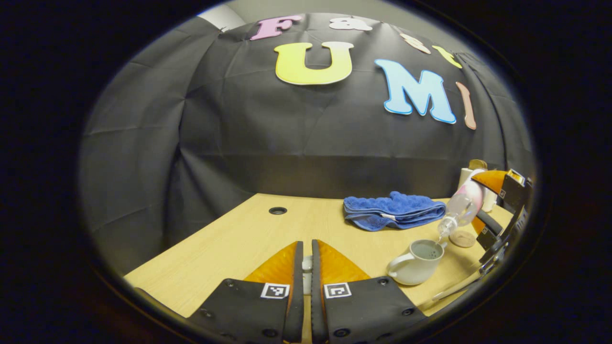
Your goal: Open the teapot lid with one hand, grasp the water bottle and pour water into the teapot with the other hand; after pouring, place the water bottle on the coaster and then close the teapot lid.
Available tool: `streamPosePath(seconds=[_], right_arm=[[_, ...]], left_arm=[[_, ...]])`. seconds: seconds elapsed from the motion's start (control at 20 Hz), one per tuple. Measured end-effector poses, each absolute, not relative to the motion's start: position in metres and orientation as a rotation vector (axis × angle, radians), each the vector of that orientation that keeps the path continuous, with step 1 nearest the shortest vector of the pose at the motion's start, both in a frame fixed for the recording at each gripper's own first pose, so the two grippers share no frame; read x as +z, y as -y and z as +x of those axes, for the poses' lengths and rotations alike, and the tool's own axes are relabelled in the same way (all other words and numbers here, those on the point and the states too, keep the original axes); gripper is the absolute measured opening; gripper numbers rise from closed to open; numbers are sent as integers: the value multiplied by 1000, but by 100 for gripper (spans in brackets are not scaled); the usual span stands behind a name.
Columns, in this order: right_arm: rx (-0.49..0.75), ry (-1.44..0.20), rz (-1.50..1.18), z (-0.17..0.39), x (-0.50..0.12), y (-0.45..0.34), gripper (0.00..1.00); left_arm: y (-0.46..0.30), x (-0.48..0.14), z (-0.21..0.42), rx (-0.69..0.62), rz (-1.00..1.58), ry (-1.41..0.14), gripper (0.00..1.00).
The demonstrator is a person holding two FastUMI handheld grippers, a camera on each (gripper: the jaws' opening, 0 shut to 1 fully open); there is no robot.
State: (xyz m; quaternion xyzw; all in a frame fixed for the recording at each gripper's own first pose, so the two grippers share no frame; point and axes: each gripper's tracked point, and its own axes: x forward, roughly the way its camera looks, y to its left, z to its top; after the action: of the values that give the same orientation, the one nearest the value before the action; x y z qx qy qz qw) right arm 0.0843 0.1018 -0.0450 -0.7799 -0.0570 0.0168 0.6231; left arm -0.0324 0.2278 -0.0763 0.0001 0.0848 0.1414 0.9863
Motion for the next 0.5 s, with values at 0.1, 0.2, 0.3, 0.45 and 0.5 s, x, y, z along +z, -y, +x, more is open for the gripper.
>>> streamPosePath(seconds=[0.1, 0.2, 0.3, 0.45, 0.5], right_arm=[[36, 137, -1798, 86, -43, -101, 77], [34, 141, -1802, 87, -41, -101, 77], [31, 146, -1807, 87, -39, -103, 77], [25, 159, -1818, 88, -35, -102, 77], [22, 162, -1820, 89, -33, -103, 77]], left_arm=[[-227, -76, -32, 283, 1, -170, 13], [-227, -76, -32, 282, 1, -171, 13], [-227, -77, -32, 282, 2, -172, 13], [-227, -76, -32, 282, 3, -171, 13], [-227, -76, -33, 283, 5, -171, 13]])
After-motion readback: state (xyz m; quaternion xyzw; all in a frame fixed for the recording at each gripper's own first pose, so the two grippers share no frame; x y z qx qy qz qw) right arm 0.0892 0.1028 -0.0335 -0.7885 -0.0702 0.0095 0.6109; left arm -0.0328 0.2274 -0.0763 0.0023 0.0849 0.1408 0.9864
